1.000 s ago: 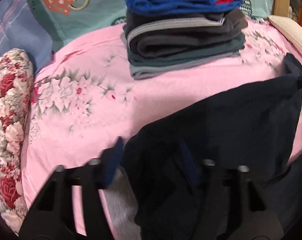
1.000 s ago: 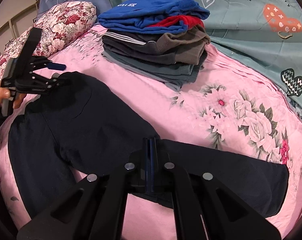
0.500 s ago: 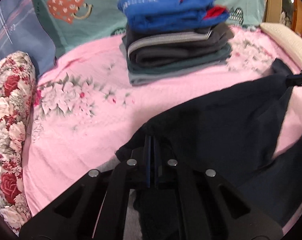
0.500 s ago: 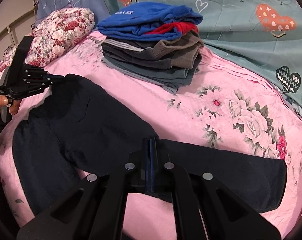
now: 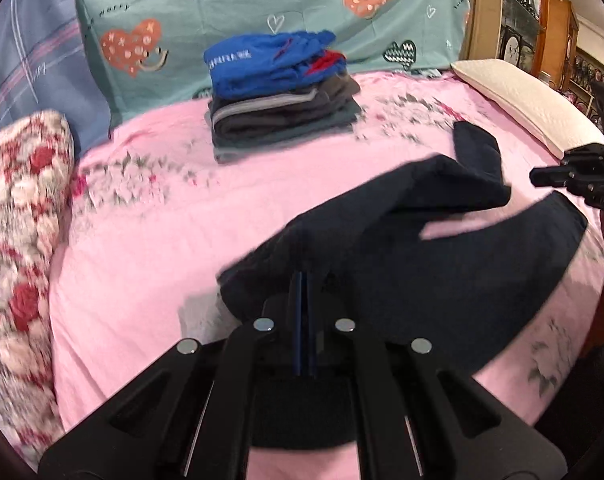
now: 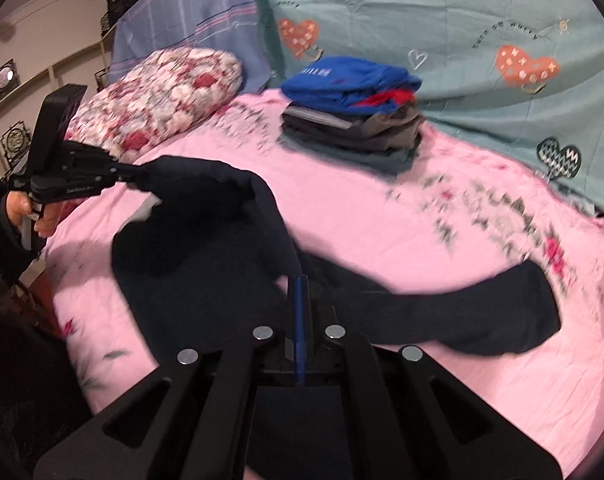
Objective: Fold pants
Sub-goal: 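Lift the waistband with both grippers and fold it over toward the leg cuffs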
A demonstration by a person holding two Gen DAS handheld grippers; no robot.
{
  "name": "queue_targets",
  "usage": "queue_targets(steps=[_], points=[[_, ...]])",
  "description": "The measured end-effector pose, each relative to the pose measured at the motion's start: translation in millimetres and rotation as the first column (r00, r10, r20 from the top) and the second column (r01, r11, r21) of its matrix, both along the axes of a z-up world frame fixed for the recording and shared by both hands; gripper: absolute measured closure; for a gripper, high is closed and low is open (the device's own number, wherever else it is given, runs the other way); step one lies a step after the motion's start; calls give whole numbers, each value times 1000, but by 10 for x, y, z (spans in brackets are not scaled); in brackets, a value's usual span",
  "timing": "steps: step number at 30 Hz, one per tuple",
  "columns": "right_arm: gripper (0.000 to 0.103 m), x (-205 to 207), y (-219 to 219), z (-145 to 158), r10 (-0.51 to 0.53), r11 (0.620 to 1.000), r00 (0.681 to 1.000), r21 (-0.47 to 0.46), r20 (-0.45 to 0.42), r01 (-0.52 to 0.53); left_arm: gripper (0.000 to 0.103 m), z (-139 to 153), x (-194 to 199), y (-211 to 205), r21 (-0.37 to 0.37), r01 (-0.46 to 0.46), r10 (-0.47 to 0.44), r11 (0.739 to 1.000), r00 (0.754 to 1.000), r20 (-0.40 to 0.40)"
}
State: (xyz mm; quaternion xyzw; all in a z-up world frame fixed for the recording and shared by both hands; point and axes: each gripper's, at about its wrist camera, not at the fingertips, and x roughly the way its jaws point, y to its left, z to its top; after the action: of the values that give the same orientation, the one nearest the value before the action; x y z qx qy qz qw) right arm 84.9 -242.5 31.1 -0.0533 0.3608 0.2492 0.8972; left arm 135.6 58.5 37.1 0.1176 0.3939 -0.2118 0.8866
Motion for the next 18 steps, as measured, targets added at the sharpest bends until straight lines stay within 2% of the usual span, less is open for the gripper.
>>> queue_targets(steps=[5, 7, 8, 9, 11, 14, 18], points=[[103, -336, 86, -466, 14, 999, 991, 50, -129, -7, 101, -511, -408, 147, -8, -24, 22, 1000, 991, -132], [103, -380, 59, -564, -15, 997, 987, 76, -158, 28, 101, -649, -473, 212, -22, -49, 45, 999, 986, -163], [97, -377, 30, -568, -32, 995, 986, 93, -164, 47, 100, -677, -507, 232, -38, -59, 52, 997, 984, -168], [78, -337, -25, -569, -59, 991, 982, 111, -182, 80, 100, -664, -529, 236, -48, -65, 56, 997, 985, -161], [57, -274, -117, -551, -133, 981, 972, 115, -192, 157, 100, -613, -568, 227, -58, -68, 60, 996, 989, -138], [56, -69, -203, -525, -197, 964, 953, 132, -229, 231, 100, -585, -545, 198, -62, -82, 73, 995, 989, -130], [56, 275, -146, -655, -278, 934, 897, 123, -343, 336, 100, -638, -508, 141, -56, -92, 84, 994, 987, -136]])
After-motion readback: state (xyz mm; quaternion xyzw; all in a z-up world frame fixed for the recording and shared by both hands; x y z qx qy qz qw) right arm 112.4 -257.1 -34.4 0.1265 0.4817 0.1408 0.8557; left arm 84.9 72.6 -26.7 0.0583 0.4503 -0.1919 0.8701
